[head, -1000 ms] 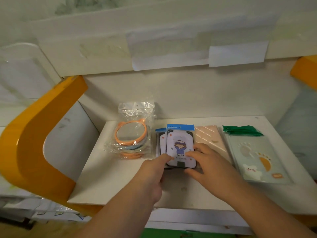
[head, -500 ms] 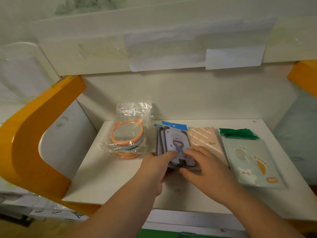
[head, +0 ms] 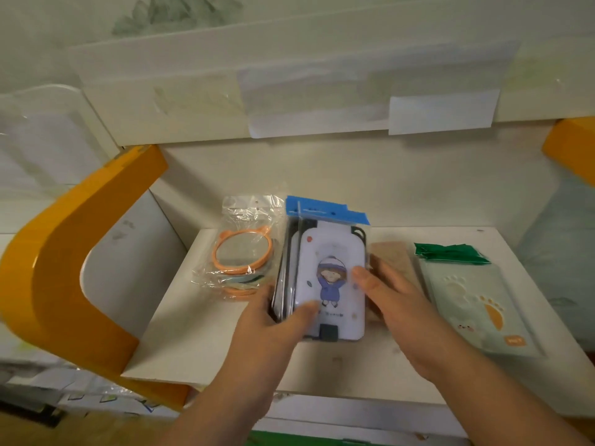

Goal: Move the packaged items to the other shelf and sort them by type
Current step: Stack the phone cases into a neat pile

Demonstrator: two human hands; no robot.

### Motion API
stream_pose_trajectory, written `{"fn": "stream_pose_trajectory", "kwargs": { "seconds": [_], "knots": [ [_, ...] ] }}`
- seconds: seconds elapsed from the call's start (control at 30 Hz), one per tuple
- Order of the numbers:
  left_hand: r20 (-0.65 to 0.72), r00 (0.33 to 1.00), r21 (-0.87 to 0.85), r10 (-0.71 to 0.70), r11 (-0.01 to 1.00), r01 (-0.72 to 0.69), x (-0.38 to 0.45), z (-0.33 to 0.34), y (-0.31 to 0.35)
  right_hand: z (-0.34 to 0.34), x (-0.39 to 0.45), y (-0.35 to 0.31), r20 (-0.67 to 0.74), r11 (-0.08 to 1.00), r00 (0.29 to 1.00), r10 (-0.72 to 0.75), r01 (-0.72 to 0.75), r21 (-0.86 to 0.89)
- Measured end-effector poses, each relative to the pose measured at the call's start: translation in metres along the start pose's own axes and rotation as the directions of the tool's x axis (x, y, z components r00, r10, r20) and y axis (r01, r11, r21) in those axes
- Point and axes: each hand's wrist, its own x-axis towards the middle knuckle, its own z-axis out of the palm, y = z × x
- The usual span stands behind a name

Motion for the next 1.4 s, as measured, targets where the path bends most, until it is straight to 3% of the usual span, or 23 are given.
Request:
{"fn": "stream_pose_trajectory", "kwargs": {
  "seconds": [0.07,0.23,0.33,0.57,0.7,0.9,1.0,1.17,1.33,1.4],
  "knots": [
    [0.102,0.994,0.071,0.032,0.997,-0.039,-0.006,-0.003,-0.008,0.01,-0.005,-0.005,-0.016,0.989,1.0,-0.014,0.016,0.148],
    [0.203,0.956,0.389,0.211,0.879,-0.277,-0.004,-0.006,-0.028,0.024,-0.023,0.014,-0.111,0.956,0.95,-0.291,0.294,0.015],
    [0.209,0.942,0.382,0.264,0.864,-0.327,-0.003,-0.004,-0.038,0.029,-0.029,0.04,-0.154,0.933,0.921,-0.359,0.357,-0.042],
    [0.199,0.964,0.231,0.175,0.948,-0.22,-0.002,0.002,-0.072,0.025,-0.033,0.06,-0.113,0.94,0.933,-0.341,0.336,-0.066],
    [0.219,0.956,0.219,0.193,0.946,-0.241,0.0,0.005,-0.076,0.02,-0.039,0.059,-0.098,0.93,0.925,-0.368,0.365,-0.042],
    [0.315,0.939,0.206,0.136,0.956,-0.208,0.002,0.008,-0.07,0.025,-0.043,0.07,-0.082,0.966,0.964,-0.253,0.247,-0.075],
    [0.36,0.929,0.23,0.09,0.956,-0.182,0.006,0.004,-0.064,0.023,-0.041,0.068,-0.064,0.96,0.97,-0.233,0.219,-0.176],
    [0.337,0.939,0.313,0.067,0.933,-0.179,0.011,0.003,-0.062,0.025,-0.037,0.064,-0.148,0.953,0.966,-0.211,0.169,-0.25],
    [0.122,0.985,0.217,0.124,0.965,-0.148,0.01,0.009,-0.043,0.024,-0.025,0.036,-0.229,0.998,0.971,-0.07,0.068,-0.018],
    [0.038,0.998,0.084,0.05,0.995,-0.053,0.006,0.013,-0.032,0.025,-0.02,0.019,-0.215,0.992,0.976,0.032,-0.005,0.126]
  ]
}}
